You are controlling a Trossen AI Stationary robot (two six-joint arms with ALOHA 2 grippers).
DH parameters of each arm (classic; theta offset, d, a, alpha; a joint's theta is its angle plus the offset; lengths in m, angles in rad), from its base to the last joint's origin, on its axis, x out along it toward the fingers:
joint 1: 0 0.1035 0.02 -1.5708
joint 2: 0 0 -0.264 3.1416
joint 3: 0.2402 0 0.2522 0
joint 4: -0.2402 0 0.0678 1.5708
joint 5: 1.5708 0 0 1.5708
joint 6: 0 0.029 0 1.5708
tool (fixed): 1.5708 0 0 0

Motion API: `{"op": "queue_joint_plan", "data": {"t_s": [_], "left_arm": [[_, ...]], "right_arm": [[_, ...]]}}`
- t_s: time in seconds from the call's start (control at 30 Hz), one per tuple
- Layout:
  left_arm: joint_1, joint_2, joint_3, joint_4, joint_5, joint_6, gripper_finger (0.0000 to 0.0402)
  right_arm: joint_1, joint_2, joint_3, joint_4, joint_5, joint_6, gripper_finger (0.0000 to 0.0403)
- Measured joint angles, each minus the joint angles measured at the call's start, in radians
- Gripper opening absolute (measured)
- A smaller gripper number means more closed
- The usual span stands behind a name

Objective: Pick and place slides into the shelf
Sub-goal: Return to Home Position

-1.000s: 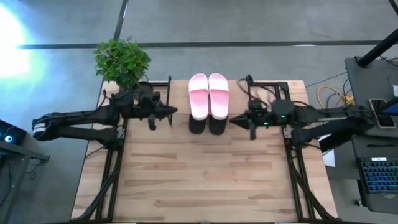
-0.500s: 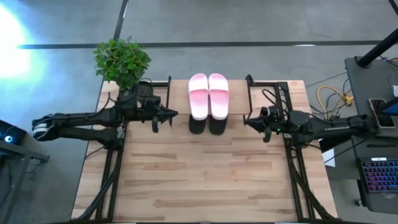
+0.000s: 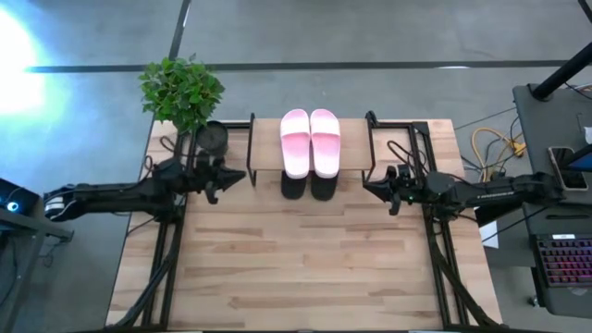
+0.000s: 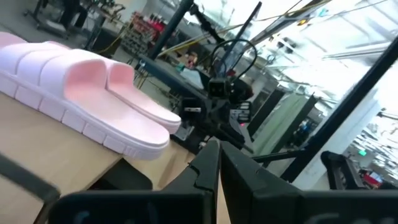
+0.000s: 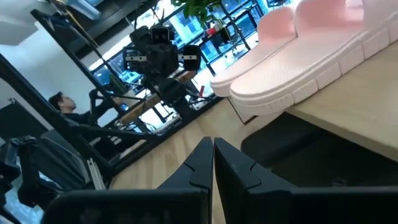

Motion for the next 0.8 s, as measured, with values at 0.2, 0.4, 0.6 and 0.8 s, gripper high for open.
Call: {"op": "queue_joint_plan", "data": {"t_s": [0.2, 0.4, 0.6, 0.8], "left_arm": [[0.0, -0.118, -0.08, -0.009, -0.042, 0.001, 0.0], [0.0, -0.238, -0.133, -0.012, -0.041, 0.016, 0.0], [0.0, -0.345, -0.162, -0.19, -0.039, 0.084, 0.0], [0.0, -0.438, -0.16, -0.39, -0.035, 0.092, 0.0]], "right_arm": [[-0.008, -0.06, -0.022, -0.004, -0.007, -0.043, 0.0008], [-0.021, -0.211, -0.087, -0.036, -0.008, -0.047, 0.0008], [-0.021, -0.346, -0.086, -0.196, -0.016, -0.064, 0.0008], [-0.022, -0.482, -0.086, -0.339, -0.016, -0.093, 0.0008]]}}
